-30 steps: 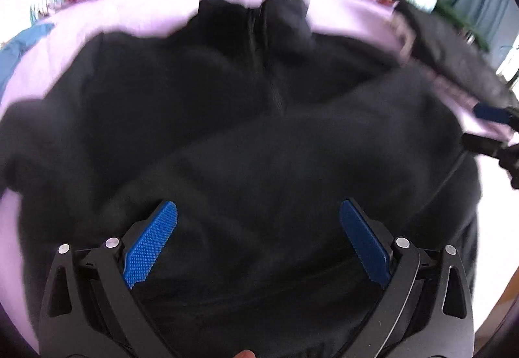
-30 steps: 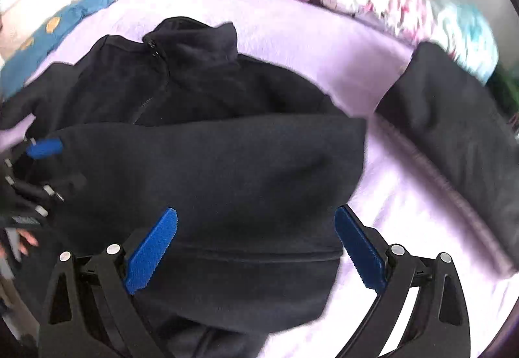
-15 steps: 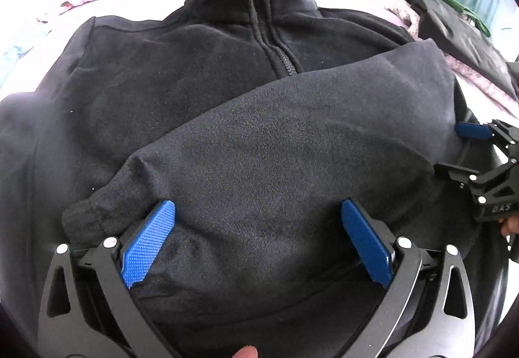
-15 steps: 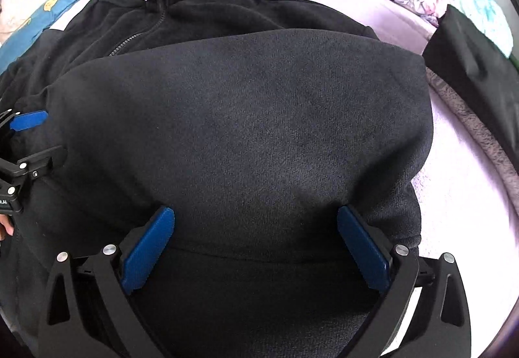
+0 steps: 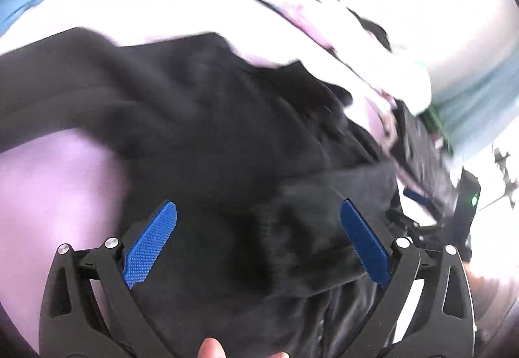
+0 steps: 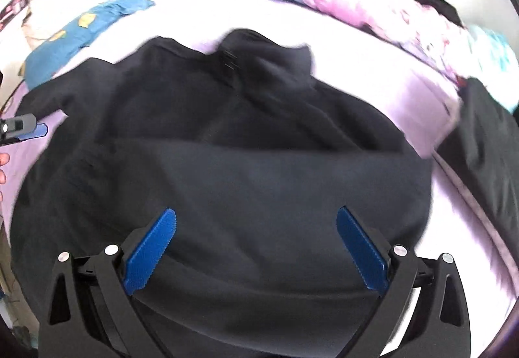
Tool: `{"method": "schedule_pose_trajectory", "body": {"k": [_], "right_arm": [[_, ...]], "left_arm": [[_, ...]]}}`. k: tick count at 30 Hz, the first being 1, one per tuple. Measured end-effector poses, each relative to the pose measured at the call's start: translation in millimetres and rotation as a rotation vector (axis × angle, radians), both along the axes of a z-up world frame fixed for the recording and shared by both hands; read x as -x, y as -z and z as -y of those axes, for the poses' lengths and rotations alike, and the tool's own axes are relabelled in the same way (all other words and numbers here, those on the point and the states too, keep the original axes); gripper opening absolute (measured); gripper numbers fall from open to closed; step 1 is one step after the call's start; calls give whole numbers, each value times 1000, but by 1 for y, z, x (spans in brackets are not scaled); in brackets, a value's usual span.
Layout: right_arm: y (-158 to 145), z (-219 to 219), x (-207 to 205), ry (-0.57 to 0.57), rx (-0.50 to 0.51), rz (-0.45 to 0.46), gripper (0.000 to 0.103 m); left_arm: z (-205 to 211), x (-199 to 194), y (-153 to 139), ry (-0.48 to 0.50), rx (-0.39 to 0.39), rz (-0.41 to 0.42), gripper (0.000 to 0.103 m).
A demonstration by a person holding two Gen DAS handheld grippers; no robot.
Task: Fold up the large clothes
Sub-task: 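Move the left tool to the cuff of the other jacket sleeve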
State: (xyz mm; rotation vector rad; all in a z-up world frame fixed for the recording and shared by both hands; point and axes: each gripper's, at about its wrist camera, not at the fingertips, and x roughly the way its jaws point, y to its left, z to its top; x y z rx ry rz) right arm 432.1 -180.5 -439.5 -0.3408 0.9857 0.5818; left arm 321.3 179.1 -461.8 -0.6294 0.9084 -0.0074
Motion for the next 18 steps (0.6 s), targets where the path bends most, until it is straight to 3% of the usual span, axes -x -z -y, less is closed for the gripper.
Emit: {"method": "schedule_pose_trajectory", "body": {"k": [5, 9, 18], "right_arm": [[-3, -70, 1, -77, -35, 8, 98], [1, -125, 0, -142, -40, 19, 98], [22, -212, 2, -228, -29, 4, 98]], "left_arm": [[-94, 47, 11, -182, 100, -27, 97], [-161, 84, 19, -335, 128, -37, 97], [-288, 161, 37, -618, 245, 9, 97]]}}
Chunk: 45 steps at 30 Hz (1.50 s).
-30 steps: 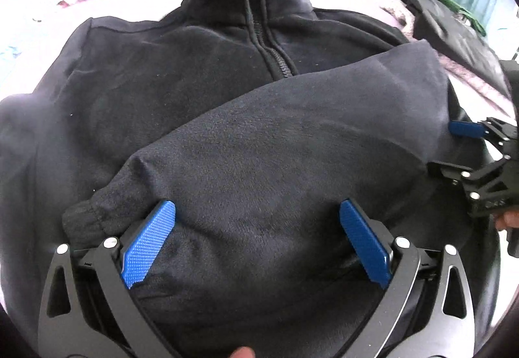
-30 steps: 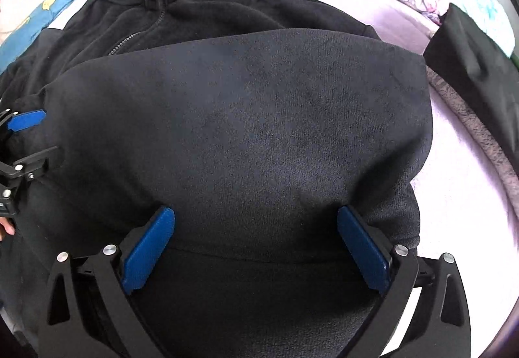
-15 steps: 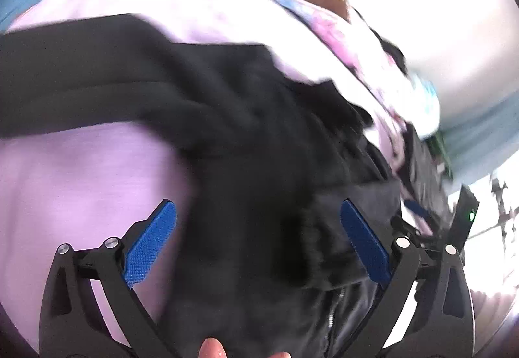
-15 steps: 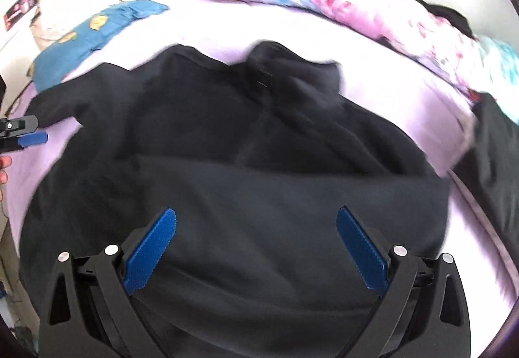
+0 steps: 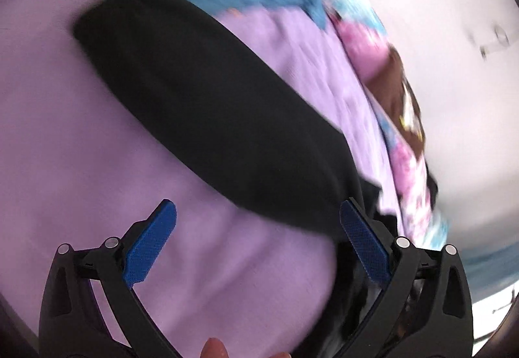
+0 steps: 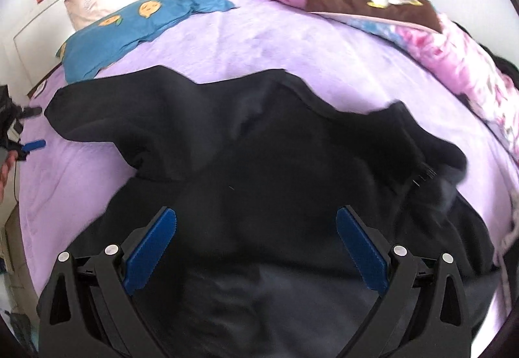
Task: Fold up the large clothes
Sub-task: 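Move the left tool to the cuff of the other jacket sleeve, then close the left gripper on the other sleeve cuff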
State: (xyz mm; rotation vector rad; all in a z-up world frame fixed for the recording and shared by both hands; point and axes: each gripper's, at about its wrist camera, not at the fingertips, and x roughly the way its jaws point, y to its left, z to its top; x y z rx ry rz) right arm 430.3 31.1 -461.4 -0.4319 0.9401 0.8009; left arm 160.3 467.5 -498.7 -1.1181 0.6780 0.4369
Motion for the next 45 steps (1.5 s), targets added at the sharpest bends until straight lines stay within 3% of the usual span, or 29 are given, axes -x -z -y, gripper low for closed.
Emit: {"method": "schedule_pose_trajectory", "body": {"k": [5, 10, 15, 21, 24, 27, 29, 35, 38, 45], "right_arm": [[12, -27, -8, -5, -36, -51, 98], [19, -42, -13, -27, 1, -38, 98], [19, -44, -17, -17, -25, -58, 98], [28, -52, -25, 3, 28, -39, 98], [36, -51, -31, 21, 40, -63, 98], [41, -47, -35, 64, 42, -73, 98], [43, -43, -36, 98, 37, -78, 98], [40, -41, -37, 126, 29, -59, 98], [42, -45, -42, 116, 31, -75, 98], [39, -47, -41, 129, 13, -94, 98]], "left_arm": [[-75, 29, 2, -159, -16, -18, 97], [-129, 35, 9, -235, 14, -3, 97], [-141, 17, 19, -196, 13, -54, 97], [-147, 12, 26, -223, 11, -29, 97], [-149, 16, 28, -255, 13, -63, 94], [-148, 19, 25, -299, 15, -74, 79], [-147, 24, 22, -341, -3, -97, 52], [-151, 25, 7, -323, -40, -66, 26], [-153, 21, -7, -316, -44, -33, 17], [-142, 11, -51, -287, -89, 13, 16]]}}
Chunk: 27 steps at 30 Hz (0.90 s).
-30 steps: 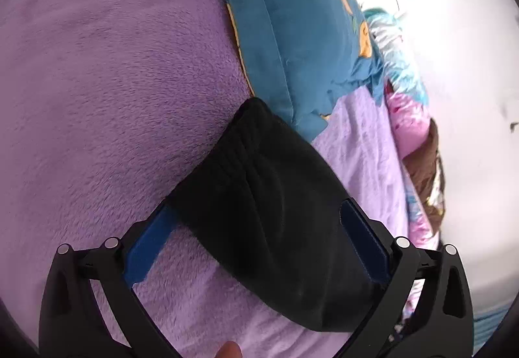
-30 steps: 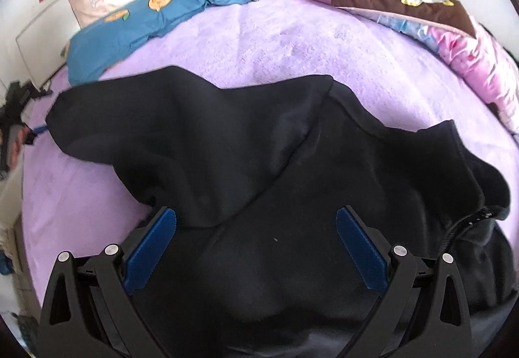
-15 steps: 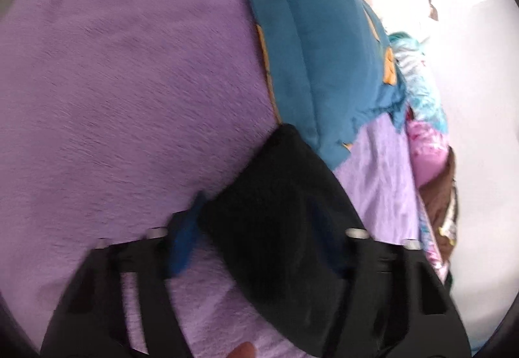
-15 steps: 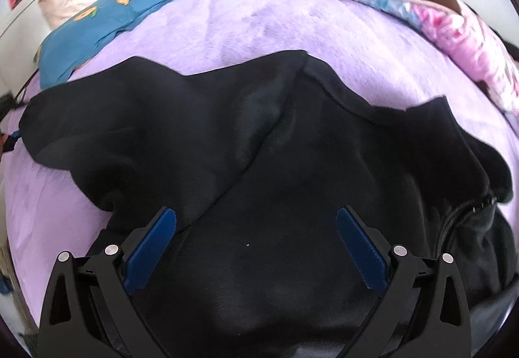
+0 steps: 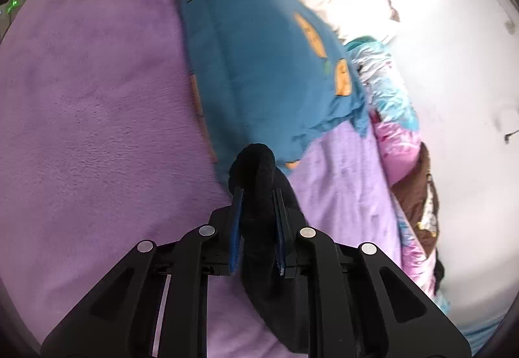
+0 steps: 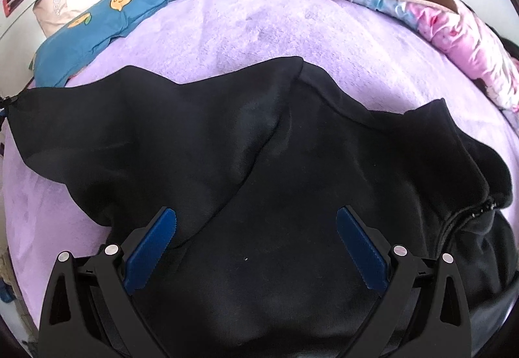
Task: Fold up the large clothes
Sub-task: 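Close the left gripper on the other sleeve cuff, then lift the sleeve with the left gripper and carry it over the jacket body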
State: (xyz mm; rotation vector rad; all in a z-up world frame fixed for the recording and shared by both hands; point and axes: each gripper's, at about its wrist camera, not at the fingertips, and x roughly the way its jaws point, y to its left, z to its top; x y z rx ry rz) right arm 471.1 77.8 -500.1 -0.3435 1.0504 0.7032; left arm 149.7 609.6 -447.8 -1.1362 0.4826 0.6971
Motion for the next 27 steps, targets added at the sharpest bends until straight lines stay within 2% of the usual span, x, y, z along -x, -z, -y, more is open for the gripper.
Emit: {"method": "schedule_pose_trajectory", "body": {"k": [4, 7, 12, 18, 22, 27], "right_arm": [[0, 6, 6, 26, 19, 10, 98], [5, 5, 15, -14, 42, 6, 98], [17, 0, 27, -56, 48, -17, 98], [35, -7, 27, -61, 42, -63, 98], [50, -7, 21, -69, 47, -104, 98], [58, -10, 21, -94, 69, -106, 98]], "left_arm": [[16, -10, -29, 28, -74, -24, 15], [24, -14, -41, 34, -95, -11, 15], [32, -16, -62, 25, -78, 58, 15], [54, -18, -95, 80, -178, 62, 15], [64, -22, -113, 113, -187, 100, 15], [76, -34, -145, 148, -212, 150, 15]]}}
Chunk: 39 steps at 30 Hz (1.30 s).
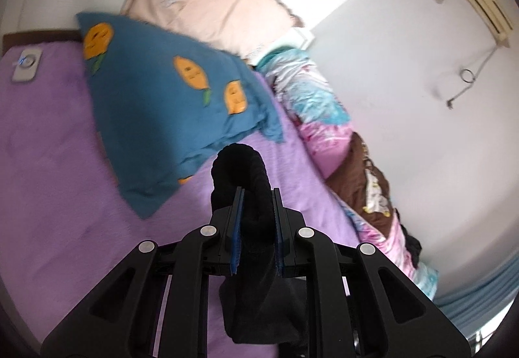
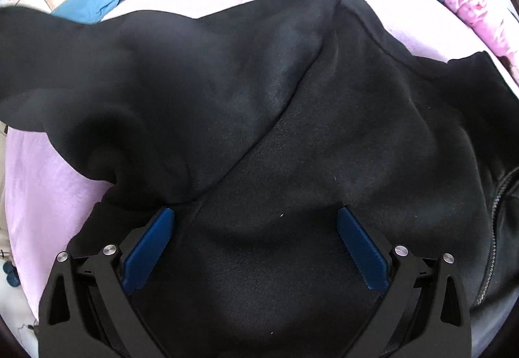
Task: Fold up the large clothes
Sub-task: 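Lift the sleeve with the left gripper and carry it over the jacket body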
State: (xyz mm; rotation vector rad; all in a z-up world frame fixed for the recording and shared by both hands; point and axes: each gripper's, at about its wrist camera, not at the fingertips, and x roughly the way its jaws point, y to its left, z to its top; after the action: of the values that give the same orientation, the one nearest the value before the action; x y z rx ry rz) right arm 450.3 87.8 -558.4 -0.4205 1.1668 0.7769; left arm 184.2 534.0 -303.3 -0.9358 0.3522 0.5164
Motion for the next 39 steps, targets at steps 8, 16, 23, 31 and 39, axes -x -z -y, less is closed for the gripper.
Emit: {"method": "schedule_pose_trajectory", "body": {"k": [8, 16, 23, 31, 39], "right_arm": [[7, -11, 4, -24, 45, 17, 98], [0, -11, 2, -18, 4, -19, 98], [-40, 45, 9, 65, -170, 1, 97], [-54, 154, 22, 196, -199, 35, 97], [-59, 222, 33, 155, -99, 75, 97]], "left_arm": [[32, -25, -56, 67, -63, 52, 15], [97, -56, -119, 182, -163, 134, 15], [166, -100, -155, 301, -227, 148, 16], [239, -135, -176, 388, -287, 150, 16], [299, -166, -187, 454, -282, 177, 16]]}}
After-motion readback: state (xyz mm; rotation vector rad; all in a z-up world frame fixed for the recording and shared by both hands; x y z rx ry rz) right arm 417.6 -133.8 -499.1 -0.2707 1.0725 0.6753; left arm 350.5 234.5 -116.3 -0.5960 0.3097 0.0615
